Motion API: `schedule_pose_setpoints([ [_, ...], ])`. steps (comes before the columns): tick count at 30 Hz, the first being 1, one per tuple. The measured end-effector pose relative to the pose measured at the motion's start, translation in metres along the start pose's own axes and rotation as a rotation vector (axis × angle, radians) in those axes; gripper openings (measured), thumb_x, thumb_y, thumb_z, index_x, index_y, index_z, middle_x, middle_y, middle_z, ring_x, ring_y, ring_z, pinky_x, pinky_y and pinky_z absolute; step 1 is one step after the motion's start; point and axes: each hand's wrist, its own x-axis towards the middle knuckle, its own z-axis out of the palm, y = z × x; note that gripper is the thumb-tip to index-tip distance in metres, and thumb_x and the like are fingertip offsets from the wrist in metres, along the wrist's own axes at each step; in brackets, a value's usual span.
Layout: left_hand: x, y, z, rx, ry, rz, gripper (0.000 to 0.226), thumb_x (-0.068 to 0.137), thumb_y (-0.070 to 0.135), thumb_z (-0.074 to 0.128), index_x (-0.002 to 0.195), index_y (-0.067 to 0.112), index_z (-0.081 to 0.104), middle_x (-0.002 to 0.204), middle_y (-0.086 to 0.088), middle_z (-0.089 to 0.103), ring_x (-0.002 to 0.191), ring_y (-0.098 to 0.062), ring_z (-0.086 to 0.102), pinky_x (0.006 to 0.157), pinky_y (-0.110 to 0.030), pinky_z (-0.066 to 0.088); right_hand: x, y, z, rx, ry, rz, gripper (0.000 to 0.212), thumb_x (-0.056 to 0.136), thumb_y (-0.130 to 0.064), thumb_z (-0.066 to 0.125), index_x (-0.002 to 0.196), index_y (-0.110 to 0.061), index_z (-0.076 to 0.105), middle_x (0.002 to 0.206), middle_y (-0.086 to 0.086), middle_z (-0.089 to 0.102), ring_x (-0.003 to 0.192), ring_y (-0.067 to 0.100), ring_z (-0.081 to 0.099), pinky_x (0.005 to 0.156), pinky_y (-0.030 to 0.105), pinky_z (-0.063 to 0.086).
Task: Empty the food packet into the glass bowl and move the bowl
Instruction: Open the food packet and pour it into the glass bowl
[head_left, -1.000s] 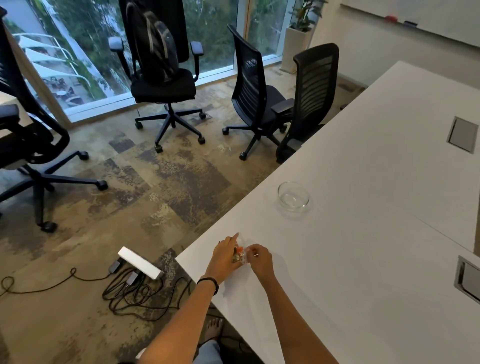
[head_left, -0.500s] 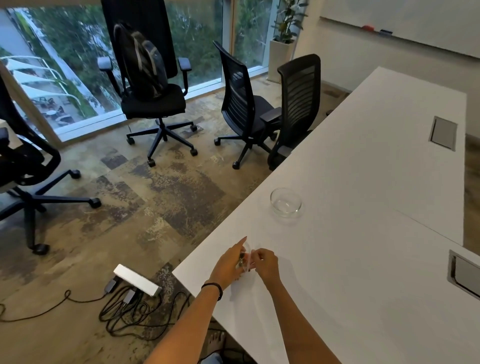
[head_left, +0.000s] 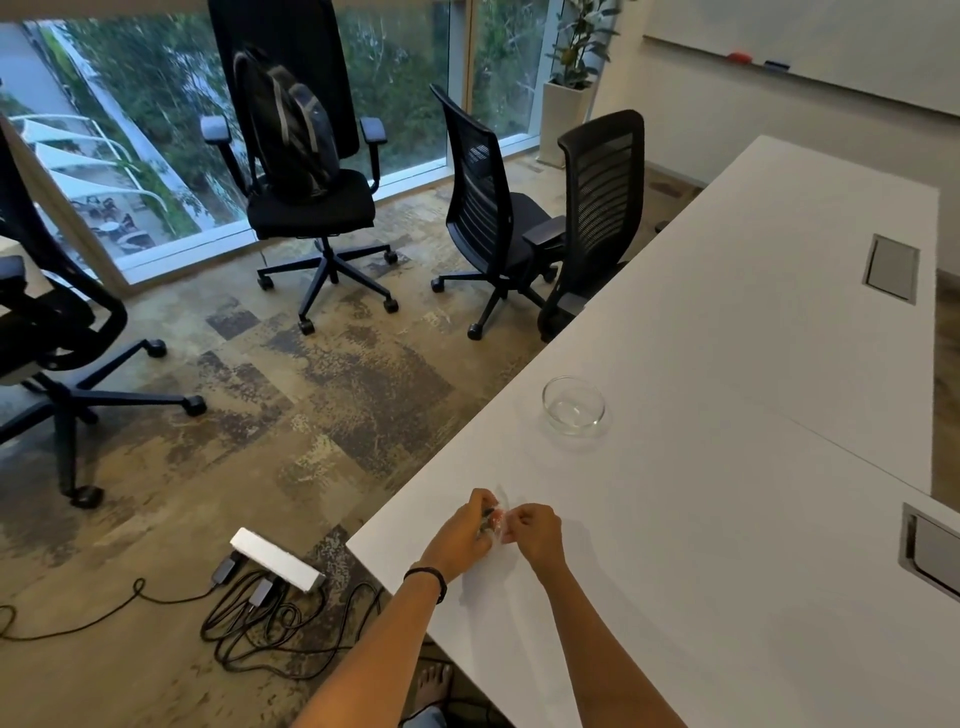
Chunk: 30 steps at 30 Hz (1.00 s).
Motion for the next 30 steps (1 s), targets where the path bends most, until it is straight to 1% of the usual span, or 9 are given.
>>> schedule_pose_setpoints([
  [4,-0.001,0.002,0.004,-0.089,0.018,-0.025,0.015,0.095,0.015,0.032,0.105,0.015,0.043,0.095,-0.011,0.059,0.075,-0.017,0.050,0.072,-0.030,0.044,-0.003,-0.002,0.001,0.012,-0.024,-0.039,0.024,0.087,-0.004,0.048,0.070,-0.001,0.064,0.071,0.016,0.068,0.055,0.010,0.064,0.052,0.008,0.049],
  [6,0.002,0.004,0.005,-0.158,0.072,-0.065,0.018,0.096,0.021,0.032,0.096,0.013,0.048,0.088,-0.007,0.059,0.072,-0.015,0.050,0.072,-0.034,0.045,-0.004,-0.005,0.003,0.017,-0.033,-0.051,0.025,0.089,-0.005,0.046,0.069,-0.008,0.061,0.075,0.013,0.067,0.063,0.019,0.066,0.055,0.007,0.049],
  [9,0.014,0.007,0.005,-0.057,0.157,-0.116,0.033,0.095,0.038,0.038,0.086,0.011,0.054,0.089,-0.009,0.063,0.075,-0.019,0.055,0.072,-0.036,0.048,-0.004,-0.011,0.002,0.014,-0.039,-0.055,0.031,0.090,-0.007,0.048,0.062,-0.015,0.058,0.077,0.014,0.068,0.076,0.027,0.067,0.065,0.016,0.048],
  [12,0.023,0.012,0.001,0.051,0.128,-0.113,0.029,0.092,0.037,0.041,0.082,0.012,0.054,0.086,-0.007,0.063,0.074,-0.020,0.054,0.069,-0.030,0.043,-0.004,-0.016,0.001,0.020,-0.031,-0.046,0.042,0.088,-0.003,0.047,0.051,-0.023,0.050,0.062,0.005,0.061,0.072,0.024,0.062,0.060,0.017,0.045],
  [14,0.026,0.016,-0.003,0.083,0.087,-0.087,0.025,0.093,0.030,0.039,0.076,0.014,0.049,0.079,-0.005,0.058,0.069,-0.018,0.048,0.065,-0.031,0.040,-0.005,-0.016,0.001,0.029,-0.031,-0.032,0.037,0.088,-0.005,0.047,0.054,-0.015,0.057,0.064,0.008,0.066,0.072,0.028,0.064,0.065,0.024,0.050],
  [17,0.028,0.017,-0.006,0.127,0.057,-0.063,0.026,0.096,0.026,0.035,0.074,0.015,0.044,0.076,-0.005,0.054,0.066,-0.019,0.044,0.063,-0.032,0.036,-0.006,-0.014,0.003,0.054,-0.039,-0.036,0.027,0.089,-0.009,0.047,0.076,0.001,0.069,0.084,0.022,0.073,0.082,0.033,0.068,0.080,0.036,0.054],
  [20,0.028,0.014,-0.008,0.092,0.063,-0.064,0.027,0.097,0.024,0.032,0.072,0.017,0.041,0.072,-0.005,0.053,0.062,-0.018,0.041,0.060,-0.031,0.033,-0.007,-0.015,0.002,0.094,-0.031,-0.039,0.024,0.088,-0.010,0.049,0.075,-0.005,0.068,0.082,0.017,0.071,0.081,0.030,0.068,0.076,0.031,0.053],
  [24,0.029,0.016,-0.011,-0.038,0.162,-0.070,0.023,0.098,0.024,0.034,0.077,0.017,0.042,0.069,-0.001,0.053,0.060,-0.015,0.043,0.058,-0.024,0.033,-0.004,-0.024,-0.001,0.173,-0.001,-0.039,0.024,0.089,-0.012,0.049,0.072,-0.011,0.065,0.075,0.009,0.064,0.067,0.015,0.056,0.062,0.015,0.044],
  [30,0.036,0.027,-0.007,-0.232,0.241,-0.091,0.025,0.098,0.022,0.036,0.074,0.017,0.040,0.068,0.002,0.049,0.063,-0.012,0.041,0.059,-0.023,0.033,0.008,-0.029,-0.010,0.241,-0.026,-0.044,0.022,0.091,-0.013,0.047,0.079,-0.012,0.065,0.082,0.009,0.064,0.076,0.018,0.057,0.066,0.017,0.046],
])
